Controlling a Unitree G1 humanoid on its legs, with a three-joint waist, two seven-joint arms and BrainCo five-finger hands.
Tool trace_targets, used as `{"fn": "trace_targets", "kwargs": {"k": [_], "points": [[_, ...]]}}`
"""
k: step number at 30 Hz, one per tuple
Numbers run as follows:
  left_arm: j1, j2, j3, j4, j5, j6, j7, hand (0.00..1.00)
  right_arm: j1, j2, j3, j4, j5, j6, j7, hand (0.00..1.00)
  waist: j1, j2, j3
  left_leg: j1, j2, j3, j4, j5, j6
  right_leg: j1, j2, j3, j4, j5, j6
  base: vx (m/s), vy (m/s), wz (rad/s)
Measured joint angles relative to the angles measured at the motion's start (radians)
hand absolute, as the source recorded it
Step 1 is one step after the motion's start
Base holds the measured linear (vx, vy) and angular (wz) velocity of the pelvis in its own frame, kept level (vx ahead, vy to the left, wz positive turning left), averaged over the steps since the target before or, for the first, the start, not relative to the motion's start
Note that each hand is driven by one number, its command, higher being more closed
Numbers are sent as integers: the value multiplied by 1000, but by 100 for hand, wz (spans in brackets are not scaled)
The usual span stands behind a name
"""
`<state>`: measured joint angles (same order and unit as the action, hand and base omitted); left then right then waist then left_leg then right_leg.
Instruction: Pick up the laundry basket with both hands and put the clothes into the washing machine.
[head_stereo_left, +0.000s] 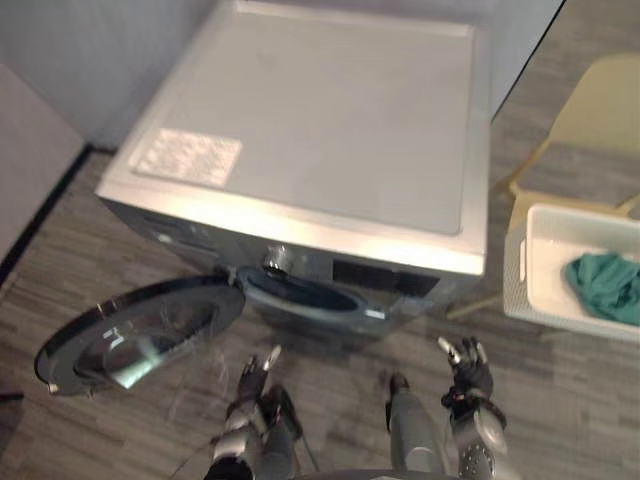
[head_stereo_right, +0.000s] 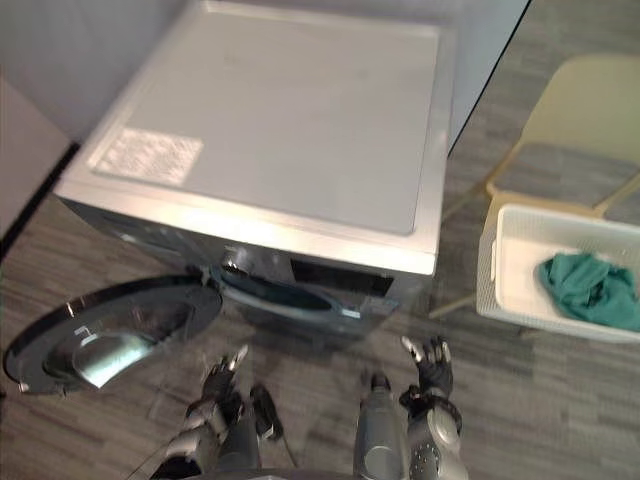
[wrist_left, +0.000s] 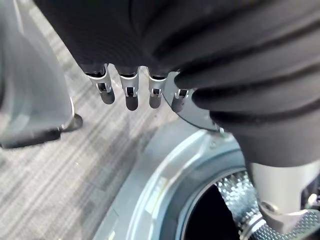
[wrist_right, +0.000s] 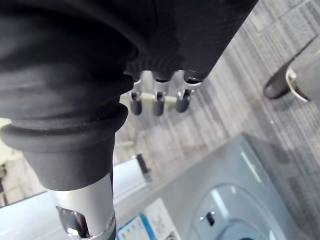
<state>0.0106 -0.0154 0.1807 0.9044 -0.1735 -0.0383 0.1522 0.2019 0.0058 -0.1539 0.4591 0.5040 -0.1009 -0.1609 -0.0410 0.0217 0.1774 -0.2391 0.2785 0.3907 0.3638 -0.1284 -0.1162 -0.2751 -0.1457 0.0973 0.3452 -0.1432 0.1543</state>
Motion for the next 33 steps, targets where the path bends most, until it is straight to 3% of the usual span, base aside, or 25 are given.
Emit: {"fn": "trace_targets", "kwargs": {"k": [2,3,5,7,9,13,15,16,19,20,21,22,26,28,33], "points": [[26,2,71,44,41,10,0,0,-2,6,-35,130,-21,16,15,0,2,-6,-48,66,-24,0,-118,55,-10,64,-6,-30,-77,26,0,189,-80,29],[45,3,119,58,61,14,2,0,-7,11,-64,227,-43,31,23,0,2,-11,-85,112,-41,-1,-214,115,-12,97,-7,-54,-121,39,-7,166,-93,30],[51,-2,184,61,66,14,1,0,-16,11,-95,323,-48,41,34,0,4,-8,-100,156,-42,-6,-288,161,-20,141,3,-83,-148,43,-11,147,-97,29],[56,-19,233,71,67,14,1,0,-30,9,-138,380,-77,42,36,0,5,-5,-102,183,-28,-18,-300,168,-26,186,19,-101,-170,45,-13,106,-81,17],[55,-36,262,75,68,13,0,0,-40,11,-164,426,-97,44,36,0,7,-3,-105,187,-8,-27,-275,168,-26,226,33,-126,-194,51,-22,72,-67,18],[36,-60,257,68,56,11,-17,0,-62,18,-192,481,-123,57,34,0,18,-4,-99,120,31,-63,-72,161,-23,292,37,-186,-206,53,-40,-53,-63,28],[25,-65,240,73,48,13,-22,0,-87,3,-201,488,-148,67,31,0,28,12,-95,86,44,-60,43,92,13,293,32,-192,-203,48,-48,-134,76,-4],[30,-66,243,73,48,13,-21,0,-99,-1,-203,486,-154,67,31,0,28,25,-93,78,39,-60,125,22,26,293,34,-181,-199,48,-48,-114,186,-25],[35,-72,248,80,49,13,-21,0,-125,14,-203,469,-155,68,33,0,28,38,-94,93,8,-87,130,-135,19,279,49,-147,-195,48,-41,-90,201,-19],[39,-68,256,69,50,11,-18,0,-123,20,-204,465,-154,69,35,0,32,32,-89,98,-5,-77,111,-137,21,269,39,-135,-197,51,-44,-83,196,-24],[40,-52,257,64,62,9,-16,0,-125,45,-208,462,-152,68,35,0,33,-5,-93,106,-26,-59,82,-136,21,264,22,-118,-208,63,-46,-45,133,-28],[40,-42,257,66,83,10,-16,0,-125,64,-209,459,-151,68,35,0,33,-23,-102,111,-38,-34,57,-136,21,250,13,-118,-214,84,-72,-30,101,-25],[39,-41,241,80,205,13,-17,0,-112,71,-219,459,-140,65,35,0,30,-27,-121,149,-75,29,-35,-123,23,243,4,-122,-259,125,-100,29,73,-46],[31,-40,204,87,235,15,-18,0,-100,73,-259,460,-140,64,36,0,30,-41,-132,171,-94,39,-112,-78,28,232,4,-127,-283,150,-75,133,0,-29],[-10,-39,172,89,225,20,-17,0,-85,72,-302,461,-144,64,33,0,26,-41,-121,172,-66,82,-191,1,27,88,56,-154,-156,152,-75,167,-45,-39]]}}
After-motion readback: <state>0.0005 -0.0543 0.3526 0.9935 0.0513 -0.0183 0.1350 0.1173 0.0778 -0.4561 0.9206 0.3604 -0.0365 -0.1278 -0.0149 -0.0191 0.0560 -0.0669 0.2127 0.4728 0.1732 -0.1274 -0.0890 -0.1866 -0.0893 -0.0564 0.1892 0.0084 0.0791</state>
